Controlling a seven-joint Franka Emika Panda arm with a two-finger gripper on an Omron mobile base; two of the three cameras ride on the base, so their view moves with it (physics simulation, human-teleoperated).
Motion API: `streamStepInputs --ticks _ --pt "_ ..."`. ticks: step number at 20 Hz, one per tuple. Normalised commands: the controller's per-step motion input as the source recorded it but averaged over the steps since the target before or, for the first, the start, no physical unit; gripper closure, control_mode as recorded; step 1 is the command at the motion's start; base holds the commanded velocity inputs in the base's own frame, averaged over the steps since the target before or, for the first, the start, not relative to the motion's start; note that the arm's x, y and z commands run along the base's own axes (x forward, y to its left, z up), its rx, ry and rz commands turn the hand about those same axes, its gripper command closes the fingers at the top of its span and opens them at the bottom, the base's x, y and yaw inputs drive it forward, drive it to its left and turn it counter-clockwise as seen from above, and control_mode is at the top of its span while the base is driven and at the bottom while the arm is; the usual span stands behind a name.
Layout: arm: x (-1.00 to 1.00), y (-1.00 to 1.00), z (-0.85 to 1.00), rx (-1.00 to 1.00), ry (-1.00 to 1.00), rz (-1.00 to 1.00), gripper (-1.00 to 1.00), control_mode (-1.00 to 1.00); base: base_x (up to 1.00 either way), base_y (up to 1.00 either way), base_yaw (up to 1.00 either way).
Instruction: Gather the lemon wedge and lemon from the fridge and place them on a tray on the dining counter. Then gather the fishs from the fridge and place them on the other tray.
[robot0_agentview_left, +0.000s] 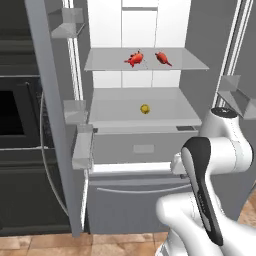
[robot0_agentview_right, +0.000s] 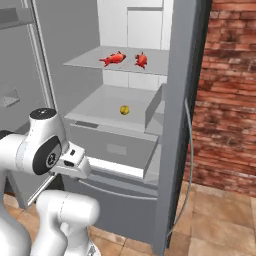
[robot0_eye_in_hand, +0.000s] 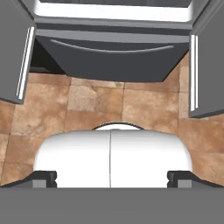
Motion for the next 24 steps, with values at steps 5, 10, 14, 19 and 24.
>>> streamStepInputs --ticks 5,10,14,19,24 --pt "0.00 0.00 0.00 0.00 0.00 0.00 -1.00 1.00 0.58 0.31 -0.24" --pt "0.00 0.00 0.00 0.00 0.00 0.00 -1.00 1.00 0.56 0.31 -0.24" --pt "0.00 0.00 0.00 0.00 0.00 0.00 -1.00 1.00 0.55 0.33 -0.20" --pt "0.00 0.00 0.00 0.00 0.00 0.00 -1.00 1.00 0.61 0.23 -0.07" --pt "0.00 0.00 0.00 0.00 0.00 0.00 -1.00 1.00 0.65 0.05 0.00"
